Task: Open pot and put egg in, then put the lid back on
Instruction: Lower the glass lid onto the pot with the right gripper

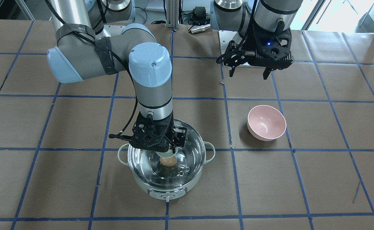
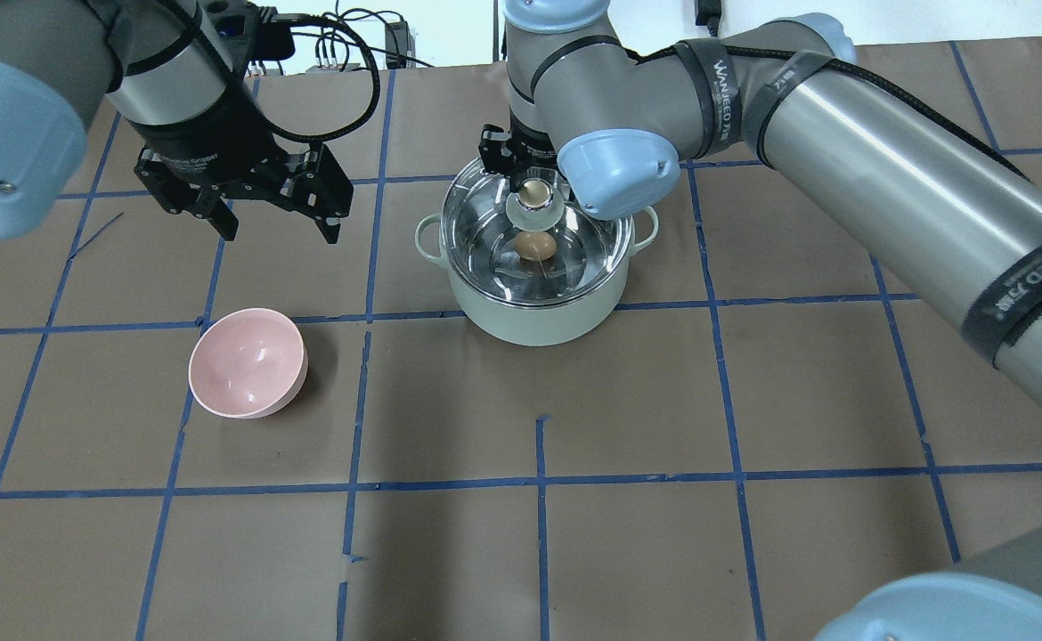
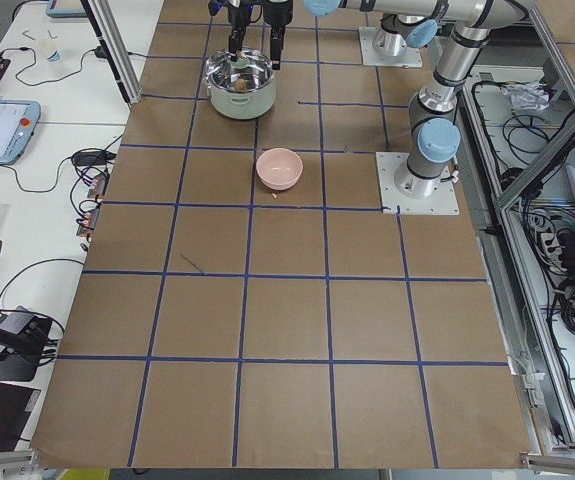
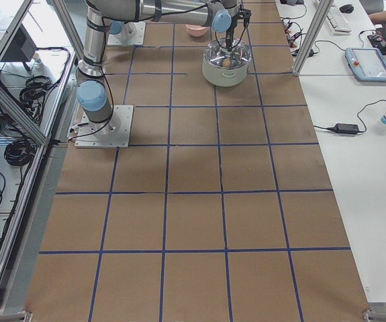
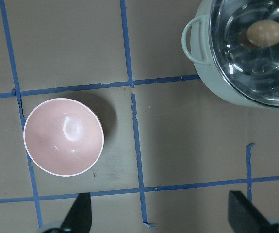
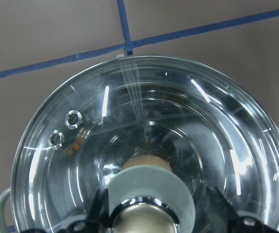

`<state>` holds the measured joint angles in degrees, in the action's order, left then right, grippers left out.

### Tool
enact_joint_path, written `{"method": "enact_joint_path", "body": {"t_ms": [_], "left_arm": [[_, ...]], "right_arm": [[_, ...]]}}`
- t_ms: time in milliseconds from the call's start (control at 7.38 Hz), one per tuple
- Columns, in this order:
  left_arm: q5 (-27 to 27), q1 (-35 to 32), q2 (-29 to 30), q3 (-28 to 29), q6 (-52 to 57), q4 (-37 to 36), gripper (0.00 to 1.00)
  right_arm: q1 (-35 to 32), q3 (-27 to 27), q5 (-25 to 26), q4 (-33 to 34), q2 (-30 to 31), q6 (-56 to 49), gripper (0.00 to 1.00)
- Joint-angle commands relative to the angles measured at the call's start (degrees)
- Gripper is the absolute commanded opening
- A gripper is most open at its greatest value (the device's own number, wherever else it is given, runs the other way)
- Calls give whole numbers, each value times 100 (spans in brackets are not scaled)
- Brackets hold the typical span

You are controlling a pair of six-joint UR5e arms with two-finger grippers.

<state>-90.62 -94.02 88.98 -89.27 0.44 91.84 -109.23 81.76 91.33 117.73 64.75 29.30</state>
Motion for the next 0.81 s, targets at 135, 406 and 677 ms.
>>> {"method": "enact_joint_path", "body": {"t_ms": [135,406,677], "left_arm": [[-9,7,-3,7,0,0,100],[0,7,-3,7,0,0,100],[0,7,-3,7,0,0,100]], "right_arm": [[34,42,61,30,12,-91,73],[34,15,43,152,20,-30,73],[34,-20,34,224,20,-21,73]]}}
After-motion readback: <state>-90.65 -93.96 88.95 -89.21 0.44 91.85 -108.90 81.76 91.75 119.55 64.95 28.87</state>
